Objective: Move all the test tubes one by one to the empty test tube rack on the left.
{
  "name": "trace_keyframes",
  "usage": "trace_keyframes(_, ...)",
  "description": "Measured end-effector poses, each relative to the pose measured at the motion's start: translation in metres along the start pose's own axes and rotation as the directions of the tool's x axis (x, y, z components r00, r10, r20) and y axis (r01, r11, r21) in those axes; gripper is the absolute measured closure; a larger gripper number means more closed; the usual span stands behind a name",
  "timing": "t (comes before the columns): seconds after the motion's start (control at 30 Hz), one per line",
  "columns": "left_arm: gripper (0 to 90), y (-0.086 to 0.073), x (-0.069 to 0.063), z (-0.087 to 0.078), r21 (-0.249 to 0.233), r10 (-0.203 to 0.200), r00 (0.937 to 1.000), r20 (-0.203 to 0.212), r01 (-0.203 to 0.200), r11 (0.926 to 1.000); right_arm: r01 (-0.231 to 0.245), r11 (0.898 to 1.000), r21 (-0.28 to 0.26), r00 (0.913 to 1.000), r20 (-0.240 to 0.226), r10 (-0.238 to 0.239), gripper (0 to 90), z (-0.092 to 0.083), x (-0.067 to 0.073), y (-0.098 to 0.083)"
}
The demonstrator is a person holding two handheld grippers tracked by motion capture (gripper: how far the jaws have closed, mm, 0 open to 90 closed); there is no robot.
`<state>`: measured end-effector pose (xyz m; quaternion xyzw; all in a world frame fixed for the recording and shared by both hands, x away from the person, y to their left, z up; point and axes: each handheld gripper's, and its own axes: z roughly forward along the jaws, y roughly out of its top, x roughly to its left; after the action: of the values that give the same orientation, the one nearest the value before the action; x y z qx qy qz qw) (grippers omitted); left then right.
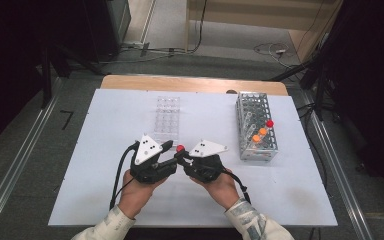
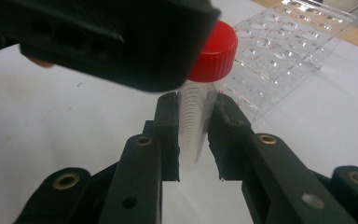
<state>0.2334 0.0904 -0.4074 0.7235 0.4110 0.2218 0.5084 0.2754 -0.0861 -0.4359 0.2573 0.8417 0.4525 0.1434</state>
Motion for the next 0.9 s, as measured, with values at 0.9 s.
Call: trace_keyframes(0.9, 69.3, -0.0008, 0.0033, 0.007, 0.018, -0.002, 0.9995, 0.03, 0.002, 0.9998, -0.006, 1.0, -0.005, 0.9997, -0.025, 0.006, 69.4, -0.0038, 0.0007, 0.0004)
